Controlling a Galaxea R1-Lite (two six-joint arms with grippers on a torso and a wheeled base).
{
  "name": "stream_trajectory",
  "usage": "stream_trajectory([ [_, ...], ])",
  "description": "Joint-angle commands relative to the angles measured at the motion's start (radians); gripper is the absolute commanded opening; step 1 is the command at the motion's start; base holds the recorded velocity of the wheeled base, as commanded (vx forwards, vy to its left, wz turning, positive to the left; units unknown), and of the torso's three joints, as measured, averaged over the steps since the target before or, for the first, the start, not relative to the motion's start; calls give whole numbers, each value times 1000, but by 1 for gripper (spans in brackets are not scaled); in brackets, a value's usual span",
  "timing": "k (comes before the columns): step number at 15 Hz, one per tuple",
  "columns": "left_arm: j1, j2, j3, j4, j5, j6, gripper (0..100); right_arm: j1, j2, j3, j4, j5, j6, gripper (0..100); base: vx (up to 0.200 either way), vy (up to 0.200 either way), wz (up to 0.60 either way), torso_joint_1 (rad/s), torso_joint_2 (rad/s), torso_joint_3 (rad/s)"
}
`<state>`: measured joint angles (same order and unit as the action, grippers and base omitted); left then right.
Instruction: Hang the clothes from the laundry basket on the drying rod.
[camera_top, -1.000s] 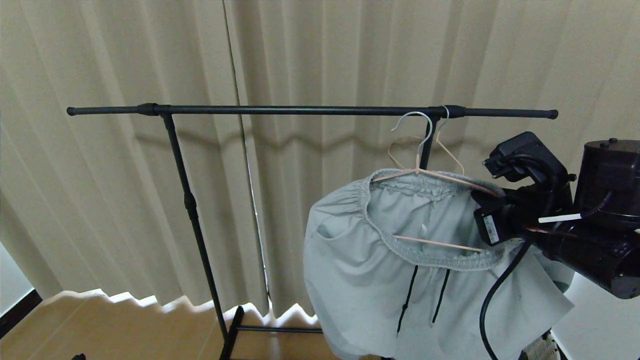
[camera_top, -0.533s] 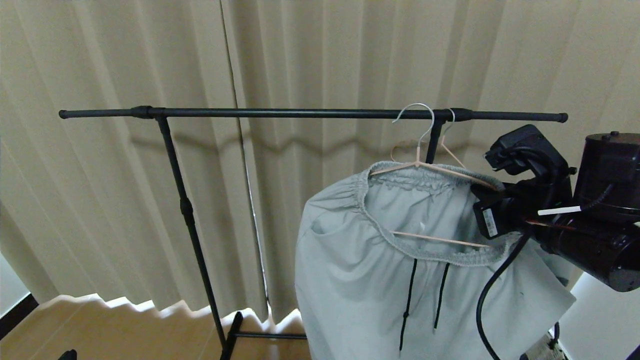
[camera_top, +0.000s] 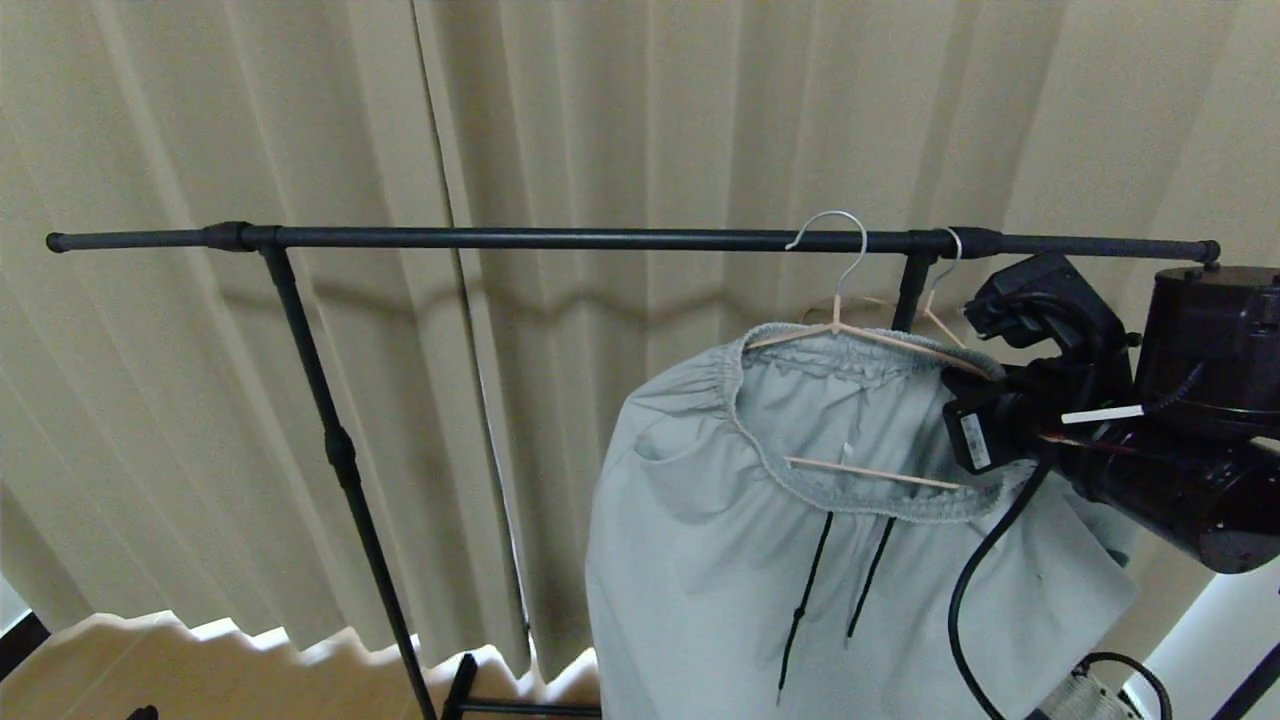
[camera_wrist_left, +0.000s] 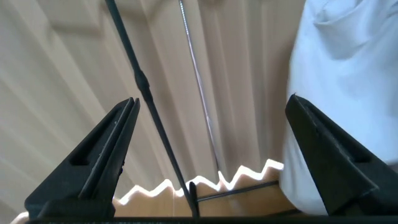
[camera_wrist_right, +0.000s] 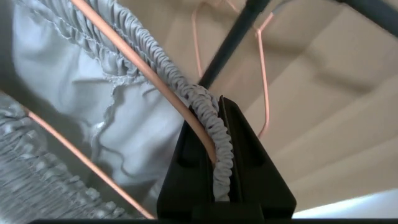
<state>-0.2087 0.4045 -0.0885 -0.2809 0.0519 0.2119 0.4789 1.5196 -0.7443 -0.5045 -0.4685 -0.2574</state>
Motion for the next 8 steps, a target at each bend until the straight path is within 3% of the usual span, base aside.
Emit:
stream_trajectory([
  [1,2,4,-4,2,2,0,100,1,31,-24,-2,-28,4,0,0,0,0,0,0,0],
  [8,3,-7,-7,34,3,0,100,3,214,-172,-9,-156,15,0,0,0,0,0,0,0],
])
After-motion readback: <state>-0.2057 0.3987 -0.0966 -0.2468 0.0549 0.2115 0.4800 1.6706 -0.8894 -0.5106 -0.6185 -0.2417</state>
